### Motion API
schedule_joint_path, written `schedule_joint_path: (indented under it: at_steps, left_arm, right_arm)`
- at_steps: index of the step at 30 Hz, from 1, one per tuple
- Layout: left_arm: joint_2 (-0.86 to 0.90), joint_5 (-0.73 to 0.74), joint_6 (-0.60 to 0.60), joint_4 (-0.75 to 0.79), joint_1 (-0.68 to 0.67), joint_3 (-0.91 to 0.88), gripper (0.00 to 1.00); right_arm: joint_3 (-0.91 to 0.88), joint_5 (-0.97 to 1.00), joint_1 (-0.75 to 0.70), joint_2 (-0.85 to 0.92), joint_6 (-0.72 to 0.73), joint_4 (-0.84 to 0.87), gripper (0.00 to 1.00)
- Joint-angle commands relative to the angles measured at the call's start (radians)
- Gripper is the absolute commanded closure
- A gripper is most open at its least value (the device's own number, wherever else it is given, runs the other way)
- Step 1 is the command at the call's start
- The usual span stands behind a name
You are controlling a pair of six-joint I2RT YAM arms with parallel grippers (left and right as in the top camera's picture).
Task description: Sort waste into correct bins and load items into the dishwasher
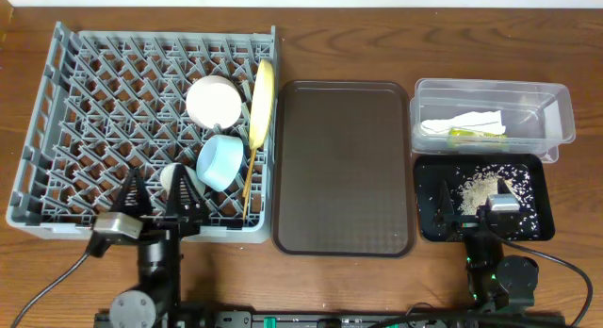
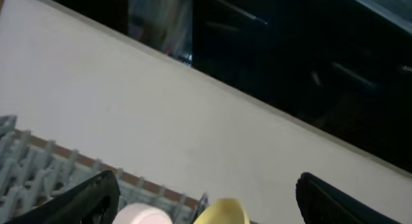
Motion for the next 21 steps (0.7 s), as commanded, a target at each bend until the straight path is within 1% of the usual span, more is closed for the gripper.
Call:
schedule_joint_path:
  at_steps: [1, 4, 5, 9, 12, 14, 21]
  left_arm:
    - [-0.01, -0.012, 0.017, 0.029, -0.008, -0.108, 0.1]
    - [-0.01, -0.011, 0.018, 0.029, -0.009, -0.163, 0.1]
    - [-0.01, -0.012, 0.027, 0.003, -0.015, -0.178, 0.09]
    - [-0.01, -0.012, 0.11, -0.093, -0.037, -0.178, 0.1]
    - [-0.01, -0.012, 0.174, -0.222, -0.051, -0.178, 0.1]
    - [-0.01, -0.012, 0.179, -0.297, -0.051, -0.178, 0.09]
    - [-0.01, 0.01, 0.357, -0.302, -0.051, -0.178, 0.1]
  right_arm:
    - [-0.002, -0.007, -0.014, -0.003, 0.013, -0.003, 0.01]
    - [-0.002, -0.007, -0.014, -0.003, 0.013, -0.003, 0.01]
    - [-0.002, -0.007, -0.014, -0.003, 0.013, -0.003, 0.01]
    - [-0.002, -0.007, -0.014, -0.003, 0.013, -0.003, 0.01]
    - [-0.002, -0.007, -0.014, -0.003, 0.013, -0.003, 0.01]
    - [-0.002, -0.007, -0.014, -0.003, 0.013, -0.003, 0.01]
    - [-0.002, -0.007, -0.014, -0.003, 0.013, -0.003, 0.01]
